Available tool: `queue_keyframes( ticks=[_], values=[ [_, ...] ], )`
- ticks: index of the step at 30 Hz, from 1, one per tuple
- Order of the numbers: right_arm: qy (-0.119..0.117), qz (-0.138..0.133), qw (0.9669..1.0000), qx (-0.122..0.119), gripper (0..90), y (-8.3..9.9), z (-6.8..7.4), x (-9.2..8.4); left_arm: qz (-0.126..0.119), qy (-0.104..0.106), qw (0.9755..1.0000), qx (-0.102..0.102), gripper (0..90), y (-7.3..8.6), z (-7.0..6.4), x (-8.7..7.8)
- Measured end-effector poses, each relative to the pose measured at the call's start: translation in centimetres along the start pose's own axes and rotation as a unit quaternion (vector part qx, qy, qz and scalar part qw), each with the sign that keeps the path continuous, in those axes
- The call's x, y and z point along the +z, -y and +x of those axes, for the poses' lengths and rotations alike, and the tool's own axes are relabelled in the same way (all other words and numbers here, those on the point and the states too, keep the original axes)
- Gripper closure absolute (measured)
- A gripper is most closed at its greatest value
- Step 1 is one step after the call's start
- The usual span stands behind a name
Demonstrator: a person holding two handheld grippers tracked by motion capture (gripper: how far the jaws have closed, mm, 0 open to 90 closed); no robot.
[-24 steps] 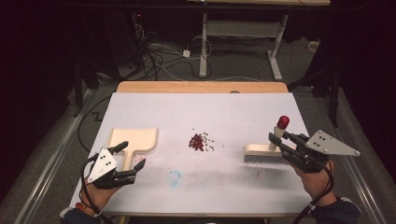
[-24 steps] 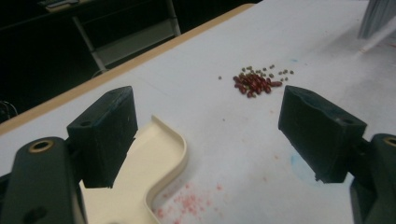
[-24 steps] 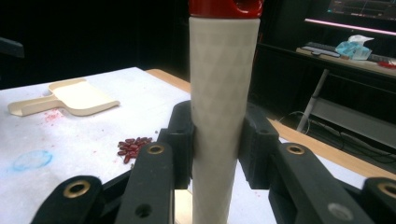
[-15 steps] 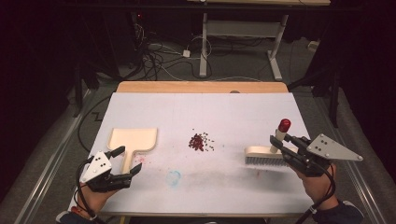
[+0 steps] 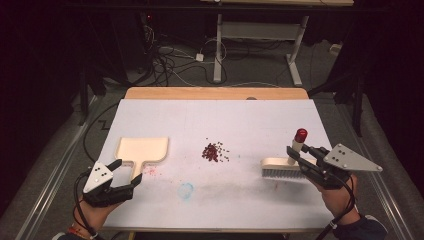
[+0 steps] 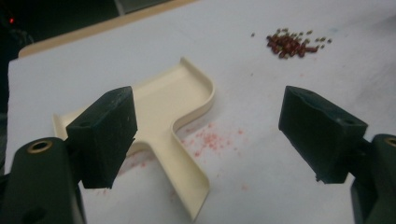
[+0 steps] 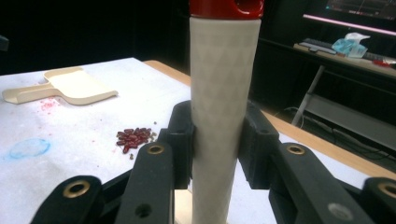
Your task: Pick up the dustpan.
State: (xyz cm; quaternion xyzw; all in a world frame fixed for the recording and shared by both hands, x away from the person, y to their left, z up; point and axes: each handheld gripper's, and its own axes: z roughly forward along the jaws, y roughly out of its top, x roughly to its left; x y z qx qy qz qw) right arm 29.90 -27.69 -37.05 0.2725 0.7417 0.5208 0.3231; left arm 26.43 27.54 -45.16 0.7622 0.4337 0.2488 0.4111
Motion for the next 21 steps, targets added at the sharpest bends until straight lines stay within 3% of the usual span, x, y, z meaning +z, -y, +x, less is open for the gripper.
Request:
queue_keyframes(
  ticks=[3,7,10,12,14,16,21],
  values=[
    [0.001,0.005,1.0,0.0,69.5,0.1,0.0,0.2,0.055,-0.013,0.9982,-0.022,18.5,0.3,0.5,1.5],
    [0.002,0.006,1.0,-0.003,69.5,0.1,0.0,0.4,0.104,-0.019,0.9925,-0.062,20.9,0.8,1.8,4.0],
    [0.002,0.011,0.9999,0.0,69.5,0.2,0.1,0.6,0.113,-0.023,0.9885,-0.097,22.3,1.0,2.6,5.3],
    [-0.001,0.013,0.9999,-0.003,69.5,0.2,0.1,0.8,0.11,-0.018,0.9864,-0.121,31.4,1.2,2.7,5.9],
    [-0.01,0.012,0.9999,0.007,69.5,0.3,0.1,0.9,0.13,-0.003,0.9844,-0.119,40.0,1.4,2.6,6.7],
    [-0.014,0.011,0.9997,0.015,69.5,0.4,0.0,0.9,0.128,-0.019,0.9854,-0.111,40.0,1.2,2.2,7.1],
    [-0.014,0.01,0.9998,0.01,69.5,0.3,0.2,1.1,0.134,-0.059,0.9834,-0.107,47.0,0.6,1.7,8.2]
  ],
)
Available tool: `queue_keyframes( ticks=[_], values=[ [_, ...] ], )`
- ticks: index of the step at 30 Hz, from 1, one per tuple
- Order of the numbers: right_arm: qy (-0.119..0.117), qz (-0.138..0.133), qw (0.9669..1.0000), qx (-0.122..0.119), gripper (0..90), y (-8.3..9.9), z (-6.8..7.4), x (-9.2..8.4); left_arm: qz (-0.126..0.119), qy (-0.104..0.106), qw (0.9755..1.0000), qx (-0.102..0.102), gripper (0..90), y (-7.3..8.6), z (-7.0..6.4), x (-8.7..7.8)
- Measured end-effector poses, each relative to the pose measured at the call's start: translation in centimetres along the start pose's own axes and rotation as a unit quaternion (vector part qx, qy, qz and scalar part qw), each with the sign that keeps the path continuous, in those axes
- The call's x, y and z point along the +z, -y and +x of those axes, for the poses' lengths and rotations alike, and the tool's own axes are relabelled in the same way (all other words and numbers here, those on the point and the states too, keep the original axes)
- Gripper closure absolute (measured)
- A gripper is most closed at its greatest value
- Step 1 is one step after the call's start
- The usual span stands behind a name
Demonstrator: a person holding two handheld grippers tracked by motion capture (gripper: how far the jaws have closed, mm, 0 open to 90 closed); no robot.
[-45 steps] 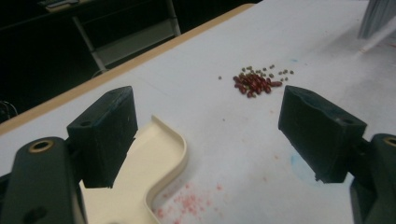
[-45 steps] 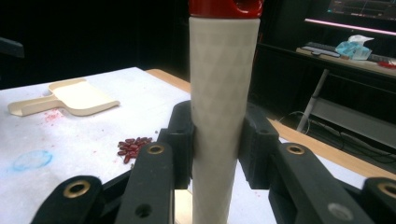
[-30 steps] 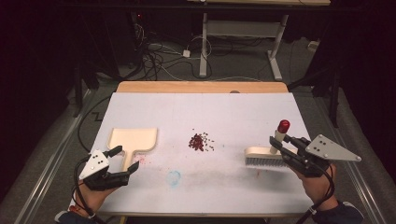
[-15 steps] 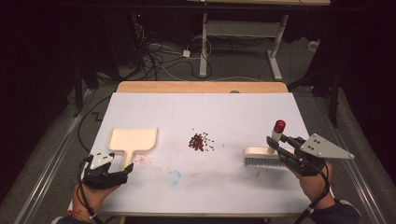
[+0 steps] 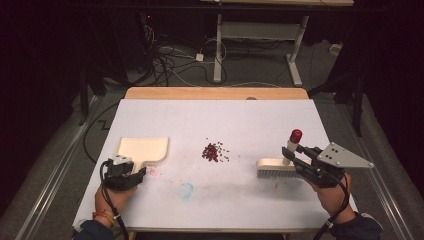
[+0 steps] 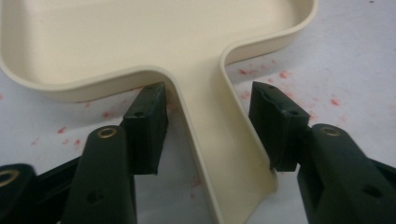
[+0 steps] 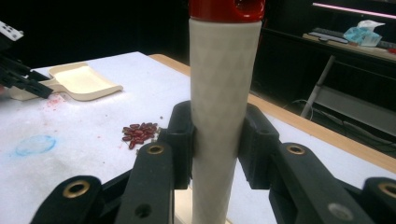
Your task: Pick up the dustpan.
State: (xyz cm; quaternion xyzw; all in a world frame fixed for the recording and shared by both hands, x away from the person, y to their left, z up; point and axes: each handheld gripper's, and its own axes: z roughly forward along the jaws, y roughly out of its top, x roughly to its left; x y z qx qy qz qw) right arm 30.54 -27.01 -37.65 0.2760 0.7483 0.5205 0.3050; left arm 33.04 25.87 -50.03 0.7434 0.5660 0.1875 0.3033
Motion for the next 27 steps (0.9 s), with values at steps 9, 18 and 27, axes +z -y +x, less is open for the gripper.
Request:
queue_keyframes(
  ticks=[9,18,27],
  values=[
    [-0.015,0.006,0.9999,0.0,69.4,-0.1,0.1,1.0,-0.008,0.006,0.9994,0.034,62.9,-1.3,0.7,1.0],
    [-0.012,0.006,0.9999,-0.011,69.5,-0.2,0.2,1.1,-0.016,0.009,0.9978,0.064,63.4,-2.2,1.2,1.3],
    [-0.004,0.003,0.9999,-0.012,69.5,-0.1,0.3,0.6,-0.049,0.016,0.9925,0.111,63.4,-2.8,0.3,-0.1]
  ],
)
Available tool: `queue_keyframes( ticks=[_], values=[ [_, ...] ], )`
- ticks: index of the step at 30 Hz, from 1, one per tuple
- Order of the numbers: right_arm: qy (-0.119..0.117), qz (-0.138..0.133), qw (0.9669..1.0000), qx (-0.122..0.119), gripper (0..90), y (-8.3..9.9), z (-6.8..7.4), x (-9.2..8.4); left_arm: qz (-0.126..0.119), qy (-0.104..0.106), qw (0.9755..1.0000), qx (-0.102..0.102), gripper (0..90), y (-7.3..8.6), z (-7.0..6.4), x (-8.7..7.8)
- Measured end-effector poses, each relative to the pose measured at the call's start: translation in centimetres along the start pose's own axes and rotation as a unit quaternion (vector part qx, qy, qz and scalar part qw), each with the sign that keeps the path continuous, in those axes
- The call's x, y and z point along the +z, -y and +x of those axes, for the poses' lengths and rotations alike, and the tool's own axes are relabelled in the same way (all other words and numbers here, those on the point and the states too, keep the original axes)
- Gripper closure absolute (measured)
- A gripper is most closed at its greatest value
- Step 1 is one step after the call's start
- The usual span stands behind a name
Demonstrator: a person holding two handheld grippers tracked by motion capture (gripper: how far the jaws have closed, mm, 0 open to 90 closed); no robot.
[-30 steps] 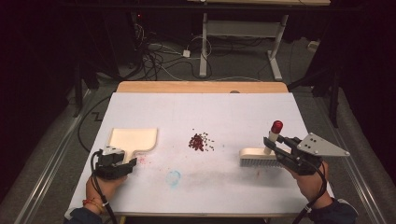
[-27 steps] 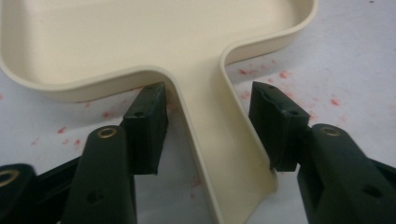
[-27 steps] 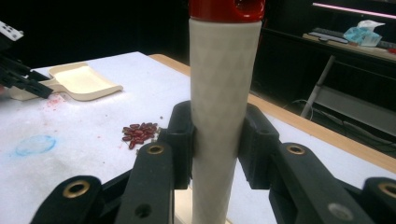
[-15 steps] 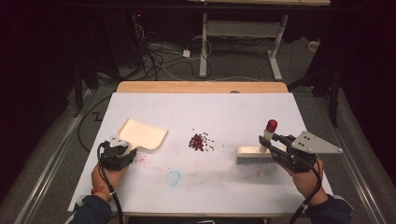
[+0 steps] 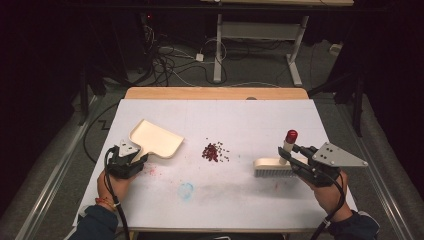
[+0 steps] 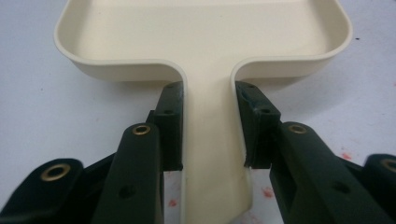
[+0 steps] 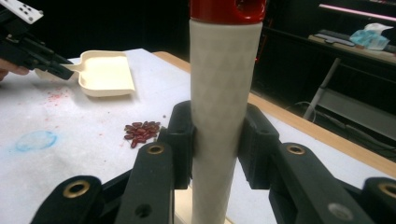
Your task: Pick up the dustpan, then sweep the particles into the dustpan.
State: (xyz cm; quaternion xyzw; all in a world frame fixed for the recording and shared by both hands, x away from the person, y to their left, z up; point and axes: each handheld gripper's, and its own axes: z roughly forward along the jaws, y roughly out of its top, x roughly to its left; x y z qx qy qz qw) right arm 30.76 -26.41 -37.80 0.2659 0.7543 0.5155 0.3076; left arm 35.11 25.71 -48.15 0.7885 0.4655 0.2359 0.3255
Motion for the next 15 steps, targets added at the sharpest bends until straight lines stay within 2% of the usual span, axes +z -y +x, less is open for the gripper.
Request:
queue_keyframes(
  ticks=[3,6,9,12,15],
  values=[
    [0.008,-0.004,1.0,0.002,69.5,0.0,0.0,-0.1,-0.009,-0.012,0.9998,0.01,63.4,0.0,-0.3,-0.8],
    [0.018,-0.009,0.9998,0.006,69.5,0.0,-0.1,-0.2,-0.024,-0.008,0.9997,0.005,63.5,-0.2,-0.2,-2.0],
    [0.019,-0.01,0.9997,0.011,69.6,0.1,-0.4,-0.2,-0.031,-0.004,0.9994,0.011,63.4,-0.2,-0.2,-3.0],
    [0.021,-0.007,0.9997,0.014,69.6,0.2,-0.6,0.2,-0.026,0.002,0.9995,0.019,63.4,-0.2,-0.4,-3.5],
    [0.022,-0.004,0.9996,0.015,69.6,0.3,-0.7,0.5,-0.013,0.011,0.9991,0.038,63.5,-0.2,-0.9,-3.9]
  ],
)
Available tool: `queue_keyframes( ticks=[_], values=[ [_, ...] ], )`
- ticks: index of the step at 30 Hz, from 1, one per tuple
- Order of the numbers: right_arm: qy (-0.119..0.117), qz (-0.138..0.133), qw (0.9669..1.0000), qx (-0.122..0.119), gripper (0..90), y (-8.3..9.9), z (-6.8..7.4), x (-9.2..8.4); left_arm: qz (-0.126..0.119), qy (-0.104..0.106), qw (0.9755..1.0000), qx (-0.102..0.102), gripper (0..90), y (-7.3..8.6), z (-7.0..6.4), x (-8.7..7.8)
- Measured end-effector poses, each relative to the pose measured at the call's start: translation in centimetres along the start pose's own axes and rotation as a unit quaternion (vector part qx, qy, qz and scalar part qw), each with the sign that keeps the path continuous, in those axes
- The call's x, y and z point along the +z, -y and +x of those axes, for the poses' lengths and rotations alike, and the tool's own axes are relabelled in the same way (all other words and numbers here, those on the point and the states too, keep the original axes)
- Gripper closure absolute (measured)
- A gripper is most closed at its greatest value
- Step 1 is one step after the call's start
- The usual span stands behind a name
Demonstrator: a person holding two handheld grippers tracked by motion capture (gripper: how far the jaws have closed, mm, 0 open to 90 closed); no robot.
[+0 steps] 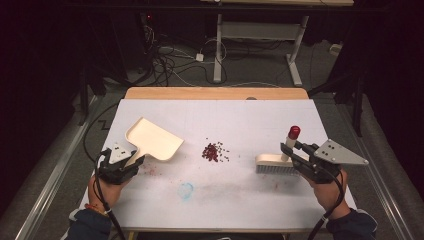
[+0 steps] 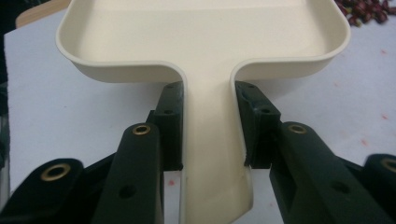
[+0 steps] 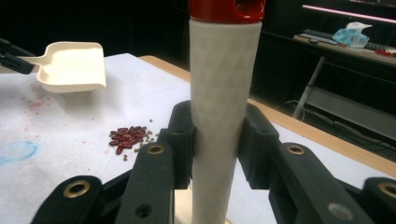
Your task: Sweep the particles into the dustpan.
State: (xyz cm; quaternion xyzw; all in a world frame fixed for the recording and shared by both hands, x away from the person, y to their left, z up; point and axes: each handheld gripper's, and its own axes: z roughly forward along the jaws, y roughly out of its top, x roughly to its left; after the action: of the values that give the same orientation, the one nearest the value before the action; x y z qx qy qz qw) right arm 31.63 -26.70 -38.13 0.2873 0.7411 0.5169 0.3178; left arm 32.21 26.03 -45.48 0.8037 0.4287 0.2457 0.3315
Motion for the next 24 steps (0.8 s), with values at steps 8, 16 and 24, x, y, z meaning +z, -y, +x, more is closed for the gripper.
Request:
queue_keyframes(
  ticks=[8,16,24],
  values=[
    [0.0,-0.003,1.0,-0.003,69.7,-0.8,-0.2,1.4,0.01,0.033,0.999,0.029,63.5,-0.3,-2.0,-1.0],
    [-0.007,-0.017,0.9998,0.01,69.7,-2.9,-0.7,4.2,0.046,0.056,0.9968,0.033,63.5,0.2,-3.5,-0.7],
    [0.008,-0.007,0.9998,0.018,69.8,-5.3,-0.6,9.9,0.074,0.083,0.9924,0.052,63.5,0.4,-5.2,-0.2]
  ],
)
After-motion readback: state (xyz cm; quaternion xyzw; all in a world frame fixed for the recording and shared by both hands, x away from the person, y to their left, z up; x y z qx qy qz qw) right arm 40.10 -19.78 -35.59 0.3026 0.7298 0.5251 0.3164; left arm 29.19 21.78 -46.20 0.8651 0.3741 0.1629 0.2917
